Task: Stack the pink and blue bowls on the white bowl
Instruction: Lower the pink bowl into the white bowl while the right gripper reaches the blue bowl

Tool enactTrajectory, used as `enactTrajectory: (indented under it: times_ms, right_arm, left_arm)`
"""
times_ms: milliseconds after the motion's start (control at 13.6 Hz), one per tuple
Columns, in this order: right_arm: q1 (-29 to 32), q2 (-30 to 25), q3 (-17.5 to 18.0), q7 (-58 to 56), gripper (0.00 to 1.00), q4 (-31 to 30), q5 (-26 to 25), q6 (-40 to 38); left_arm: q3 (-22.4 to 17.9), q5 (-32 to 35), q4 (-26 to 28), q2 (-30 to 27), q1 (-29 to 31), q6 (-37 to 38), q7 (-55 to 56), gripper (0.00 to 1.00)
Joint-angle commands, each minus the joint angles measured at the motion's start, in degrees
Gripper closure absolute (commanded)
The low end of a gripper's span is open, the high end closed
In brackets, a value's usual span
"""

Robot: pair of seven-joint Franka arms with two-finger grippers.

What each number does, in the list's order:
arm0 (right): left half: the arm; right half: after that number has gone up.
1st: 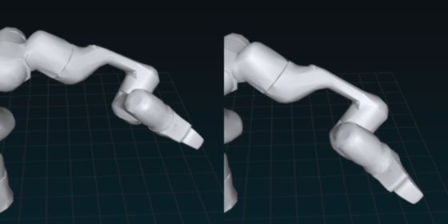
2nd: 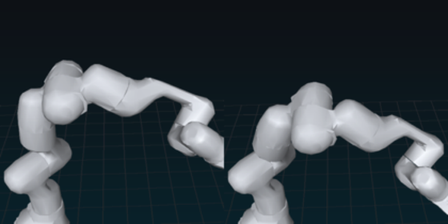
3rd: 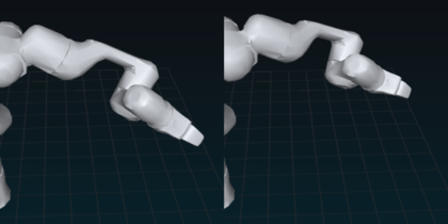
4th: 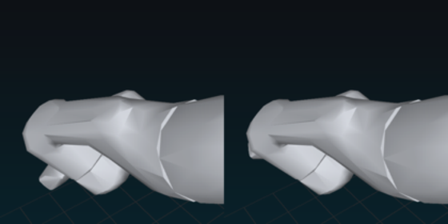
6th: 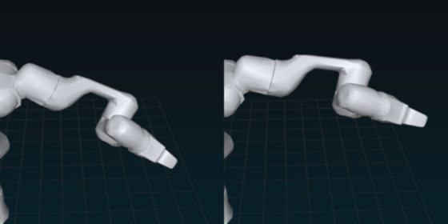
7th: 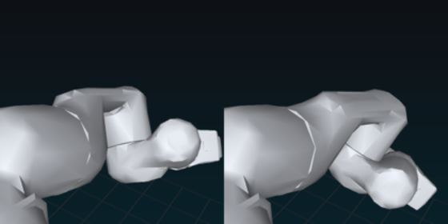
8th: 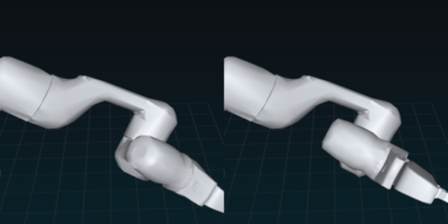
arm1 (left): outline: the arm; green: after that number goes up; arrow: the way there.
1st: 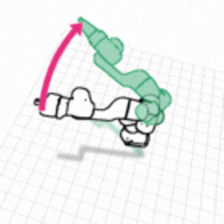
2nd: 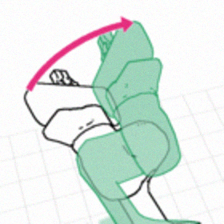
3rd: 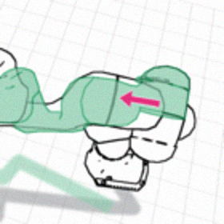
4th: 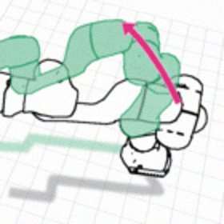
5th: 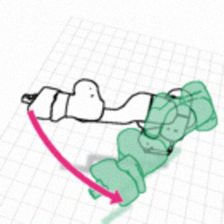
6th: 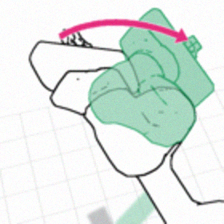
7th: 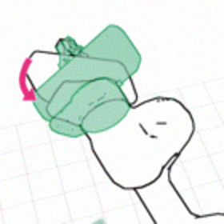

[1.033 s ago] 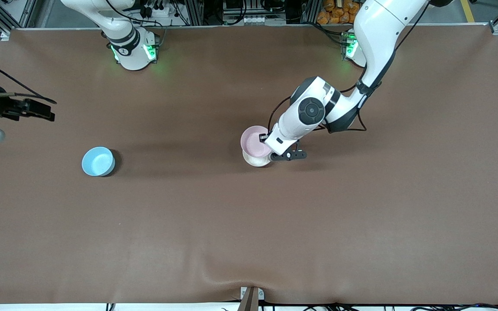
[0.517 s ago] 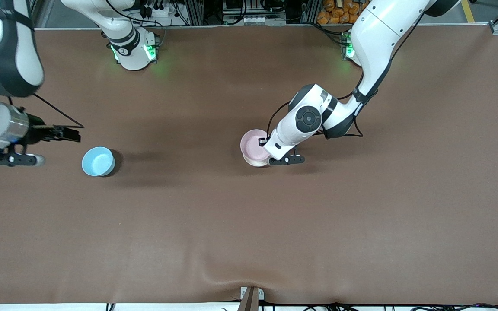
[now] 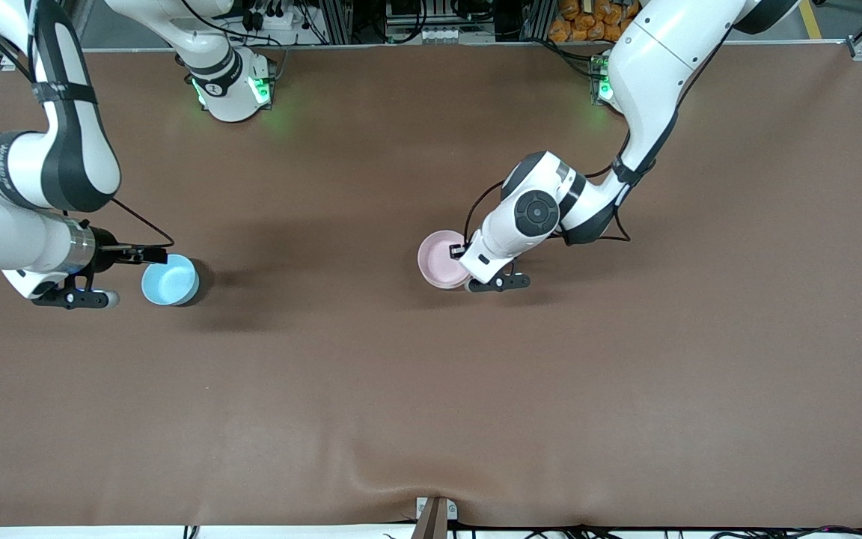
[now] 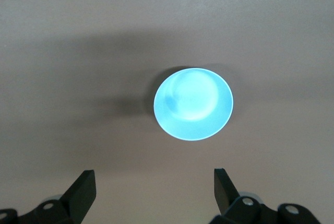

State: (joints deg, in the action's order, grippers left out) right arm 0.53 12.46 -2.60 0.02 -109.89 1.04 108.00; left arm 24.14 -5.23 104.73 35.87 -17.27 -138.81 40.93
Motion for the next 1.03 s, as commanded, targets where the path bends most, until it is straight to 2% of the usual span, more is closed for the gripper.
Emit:
enactTrajectory:
  times_ms: [0,221,369,590,738,959]
  right_arm:
    - [2.2,0.2,0.1,0.7,0.0,-3.8,-0.3,5.1]
    - [4.1,4.0,0.1,0.5,0.0,-4.2,-0.3,11.1]
    - [4.6,5.9,0.2,0.2,0.0,-5.6,-0.3,16.3]
    - [5.8,7.6,0.1,0.1,0.0,-7.5,-0.3,20.8]
    - [7.3,8.3,0.2,-0.5,0.0,-8.3,-0.3,22.8]
    - [8.4,8.1,0.2,-4.9,0.0,-11.4,-0.3,25.8]
  left_arm:
    - [-0.1,1.4,-1.5,0.4,-0.5,0.6,4.6,0.01]
    - [-0.1,2.1,-1.8,-2.6,-0.1,2.4,8.2,0.0]
    - [-0.2,2.2,-2.0,-8.5,1.8,8.4,8.1,0.0]
    - [-0.1,2.7,-2.4,-17.6,8.7,15.0,7.5,0.0]
    - [-0.1,2.7,-5.7,-20.5,11.9,20.0,7.0,0.0]
    - [-0.1,5.6,-15.4,-21.1,17.9,32.5,1.4,0.0]
